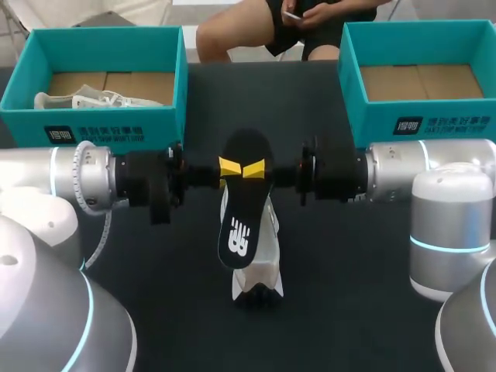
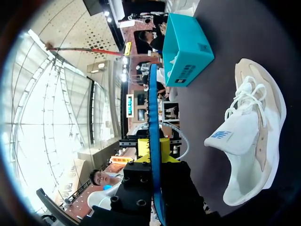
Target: Take the shoe out of the shoebox, open the shoe tongue, remove and reinsert the insole, then place the shoe into the shoebox
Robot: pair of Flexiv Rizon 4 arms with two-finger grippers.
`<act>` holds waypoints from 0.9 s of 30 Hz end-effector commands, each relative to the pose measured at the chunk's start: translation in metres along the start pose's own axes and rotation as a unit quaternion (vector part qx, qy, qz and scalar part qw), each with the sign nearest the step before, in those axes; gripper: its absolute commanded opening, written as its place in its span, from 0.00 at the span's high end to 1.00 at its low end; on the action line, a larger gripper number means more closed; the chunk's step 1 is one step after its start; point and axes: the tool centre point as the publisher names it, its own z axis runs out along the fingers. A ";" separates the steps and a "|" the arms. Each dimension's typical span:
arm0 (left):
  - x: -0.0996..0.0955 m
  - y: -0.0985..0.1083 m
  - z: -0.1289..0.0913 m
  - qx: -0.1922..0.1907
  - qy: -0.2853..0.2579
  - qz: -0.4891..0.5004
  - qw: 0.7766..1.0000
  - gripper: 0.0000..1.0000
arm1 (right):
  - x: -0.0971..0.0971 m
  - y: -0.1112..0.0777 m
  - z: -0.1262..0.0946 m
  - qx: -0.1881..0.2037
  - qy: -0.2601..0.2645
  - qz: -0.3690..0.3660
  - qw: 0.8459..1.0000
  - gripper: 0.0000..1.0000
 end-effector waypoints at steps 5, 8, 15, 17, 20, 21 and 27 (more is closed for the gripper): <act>0.002 0.000 0.001 0.001 -0.004 -0.002 1.000 1.00 | 0.001 -0.002 0.002 -0.001 -0.002 0.001 1.000 1.00; 0.002 0.000 0.001 0.002 -0.004 -0.003 1.000 1.00 | -0.003 -0.005 -0.001 0.000 -0.002 0.002 1.000 0.09; -0.006 -0.005 -0.007 0.014 -0.006 -0.025 1.000 1.00 | 0.000 -0.014 -0.020 -0.010 -0.030 -0.031 0.999 0.00; -0.008 -0.008 -0.010 0.017 -0.005 -0.039 0.999 1.00 | 0.001 -0.017 -0.027 -0.009 -0.032 -0.050 0.998 0.00; -0.009 -0.012 -0.014 0.022 -0.001 -0.063 0.998 1.00 | 0.002 -0.022 -0.037 -0.015 -0.036 -0.084 0.996 0.00; -0.008 -0.014 -0.016 0.026 0.005 -0.073 0.997 1.00 | 0.002 -0.023 -0.041 -0.019 -0.041 -0.098 0.994 0.00; -0.008 -0.023 -0.021 0.041 0.008 -0.133 0.990 1.00 | 0.004 -0.031 -0.053 0.004 -0.076 -0.261 0.962 0.00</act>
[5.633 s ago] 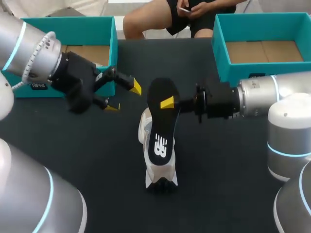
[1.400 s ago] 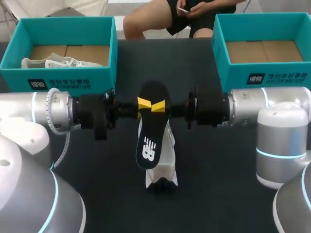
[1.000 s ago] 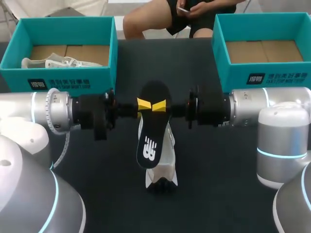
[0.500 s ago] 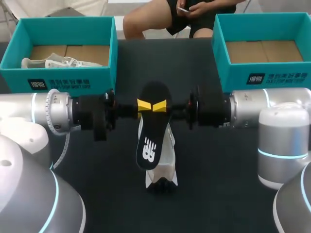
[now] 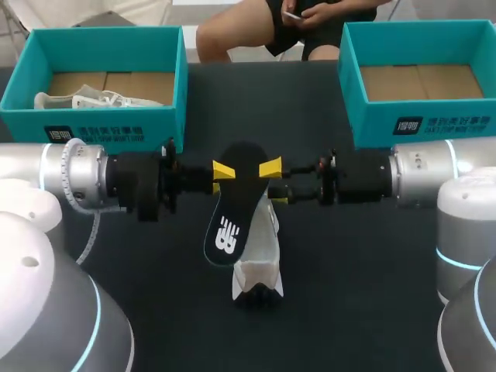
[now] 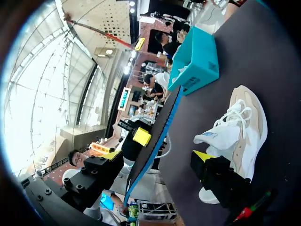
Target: Take the shoe out of the shoebox, open the shoe tongue, remove and reinsert the insole, then place the shoe into the shoebox
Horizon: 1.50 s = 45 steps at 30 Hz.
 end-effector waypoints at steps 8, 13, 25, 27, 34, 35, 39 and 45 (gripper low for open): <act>-0.001 -0.008 -0.009 0.004 0.007 -0.028 1.000 1.00 | 0.011 -0.009 -0.019 0.022 -0.035 -0.133 0.990 0.00; -0.001 -0.008 -0.009 0.004 0.007 -0.028 1.000 1.00 | 0.011 -0.009 -0.019 0.022 -0.035 -0.133 0.990 0.00; -0.001 -0.008 -0.009 0.004 0.007 -0.028 1.000 1.00 | 0.003 -0.004 -0.025 0.114 -0.199 -0.447 0.865 0.00; -0.001 -0.008 -0.009 0.004 0.007 -0.028 1.000 1.00 | 0.003 -0.004 -0.025 0.114 -0.199 -0.447 0.865 0.00; -0.001 -0.008 -0.009 0.004 0.007 -0.028 1.000 1.00 | 0.003 -0.004 -0.025 0.114 -0.199 -0.447 0.865 0.00; -0.001 -0.008 -0.009 0.004 0.007 -0.028 1.000 1.00 | 0.003 -0.004 -0.025 0.114 -0.199 -0.447 0.865 0.00; -0.001 -0.008 -0.009 0.004 0.007 -0.028 1.000 1.00 | 0.000 -0.005 -0.025 0.122 -0.220 -0.477 0.842 0.00; 0.004 -0.036 -0.006 0.027 -0.005 -0.064 0.998 1.00 | -0.014 -0.012 -0.032 0.103 -0.224 -0.560 0.791 0.00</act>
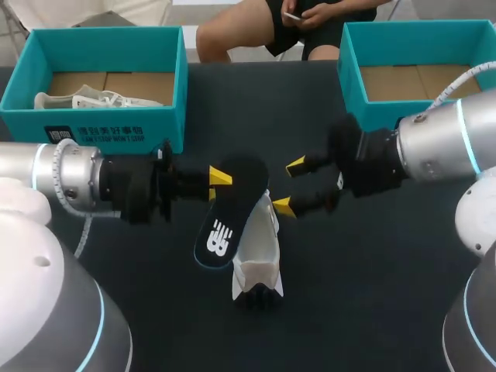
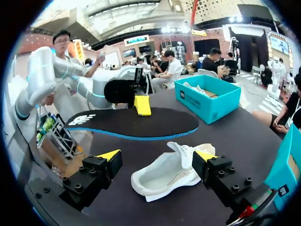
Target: Take the shoe out of the shoebox, open the shoe tongue, remove and reinsert the insole, then place the shoe into the shoebox
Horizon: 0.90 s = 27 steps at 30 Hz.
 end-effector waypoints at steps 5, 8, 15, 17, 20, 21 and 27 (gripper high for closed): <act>0.016 -0.028 0.001 0.012 -0.012 -0.012 1.000 1.00 | 0.006 -0.016 0.010 -0.015 -0.051 -0.133 0.990 0.00; 0.021 -0.030 0.001 0.022 -0.014 -0.022 0.999 1.00 | 0.007 -0.019 0.015 -0.013 -0.045 -0.159 0.986 0.00; 0.040 -0.045 0.002 0.033 -0.033 -0.044 0.998 1.00 | 0.010 -0.036 0.018 0.022 -0.055 -0.198 0.978 0.00; 0.045 -0.050 0.002 0.035 -0.036 -0.048 0.998 1.00 | 0.010 -0.044 0.019 0.027 -0.059 -0.193 0.979 0.00; 0.055 -0.053 0.001 0.032 -0.043 -0.058 0.997 1.00 | 0.010 -0.055 0.020 0.041 -0.065 -0.191 0.979 0.00; 0.057 -0.053 0.001 0.030 -0.042 -0.059 0.997 1.00 | 0.010 -0.057 0.021 0.044 -0.062 -0.189 0.979 0.00; 0.072 -0.053 0.004 0.032 -0.053 -0.077 0.995 1.00 | 0.010 -0.069 0.021 0.066 -0.063 -0.189 0.978 0.00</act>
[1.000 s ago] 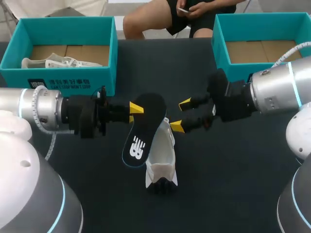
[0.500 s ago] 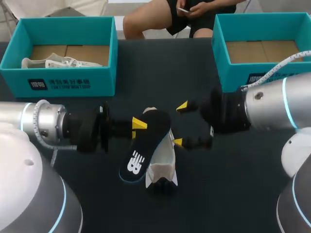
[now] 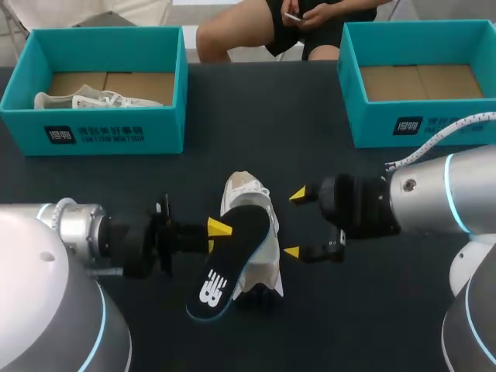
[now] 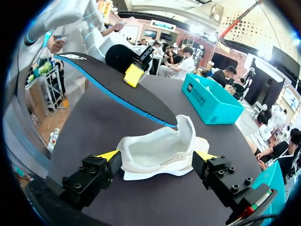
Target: Take the shoe out of the shoebox, open the shoe tongue, remove and reinsert the insole, then place the shoe into the shoebox
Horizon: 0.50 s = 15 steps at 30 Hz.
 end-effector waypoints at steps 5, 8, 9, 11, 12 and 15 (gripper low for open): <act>0.016 0.001 0.003 -0.007 -0.015 -0.013 1.000 1.00 | 0.004 0.000 0.000 0.024 -0.005 0.008 1.000 0.00; 0.016 0.001 0.003 -0.007 -0.015 -0.013 1.000 1.00 | 0.004 0.000 0.000 0.024 -0.005 0.008 1.000 0.00; 0.016 0.001 0.003 -0.007 -0.015 -0.013 1.000 1.00 | 0.004 0.000 0.000 0.024 -0.005 0.008 1.000 0.00; 0.016 0.001 0.003 -0.007 -0.015 -0.013 1.000 1.00 | 0.004 0.000 0.000 0.024 -0.005 0.008 1.000 0.00; 0.016 0.001 0.003 -0.007 -0.015 -0.013 1.000 1.00 | 0.004 0.000 0.000 0.024 -0.005 0.008 1.000 0.00; 0.016 0.001 0.003 -0.007 -0.015 -0.013 1.000 1.00 | 0.004 0.000 0.000 0.024 -0.005 0.008 1.000 0.00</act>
